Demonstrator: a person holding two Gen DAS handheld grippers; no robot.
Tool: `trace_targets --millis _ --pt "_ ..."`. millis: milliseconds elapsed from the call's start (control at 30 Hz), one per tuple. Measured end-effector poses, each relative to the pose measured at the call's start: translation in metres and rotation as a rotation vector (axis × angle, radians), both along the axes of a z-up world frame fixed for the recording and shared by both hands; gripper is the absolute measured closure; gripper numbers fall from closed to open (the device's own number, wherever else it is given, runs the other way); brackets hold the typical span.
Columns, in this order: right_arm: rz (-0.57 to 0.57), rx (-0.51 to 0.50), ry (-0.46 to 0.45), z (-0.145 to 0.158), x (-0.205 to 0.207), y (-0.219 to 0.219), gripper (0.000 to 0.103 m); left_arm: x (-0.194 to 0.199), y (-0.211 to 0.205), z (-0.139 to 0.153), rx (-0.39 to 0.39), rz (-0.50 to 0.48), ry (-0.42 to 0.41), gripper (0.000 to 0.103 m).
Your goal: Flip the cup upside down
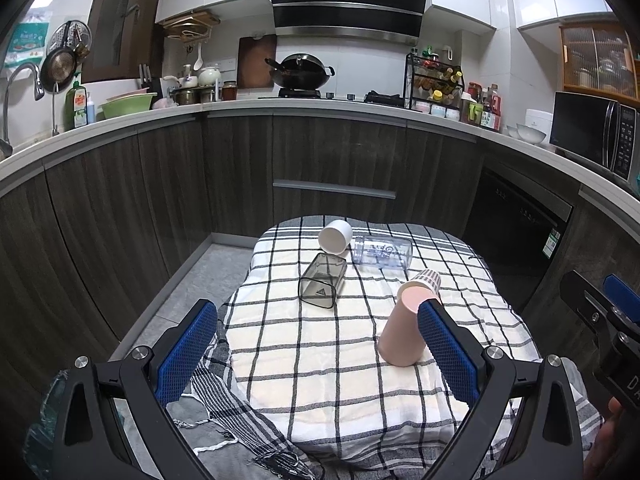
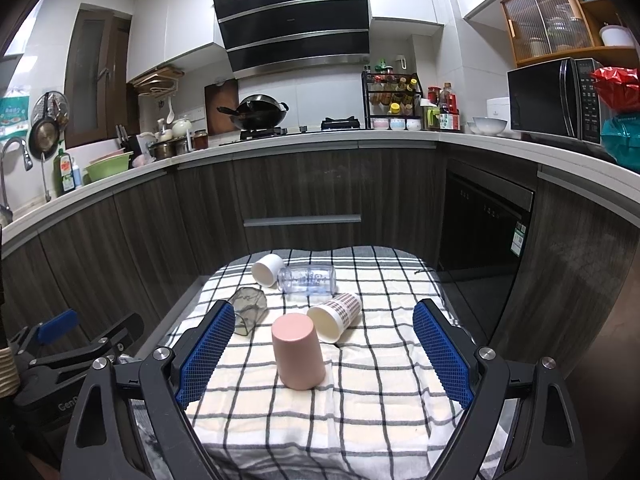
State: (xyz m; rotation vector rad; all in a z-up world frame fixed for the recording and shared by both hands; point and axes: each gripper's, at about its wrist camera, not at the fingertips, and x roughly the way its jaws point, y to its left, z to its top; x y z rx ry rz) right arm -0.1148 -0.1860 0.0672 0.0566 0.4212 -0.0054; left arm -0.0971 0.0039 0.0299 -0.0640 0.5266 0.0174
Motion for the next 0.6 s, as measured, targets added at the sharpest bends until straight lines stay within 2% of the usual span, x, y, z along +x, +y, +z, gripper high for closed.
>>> trace_targets --millis 600 --pt "-0.001 -0.007 0.008 -0.0010 0.0016 -0.0021 0.011 0.0009 -0.0040 -0.0016 0.003 -0.009 0.008 0.000"
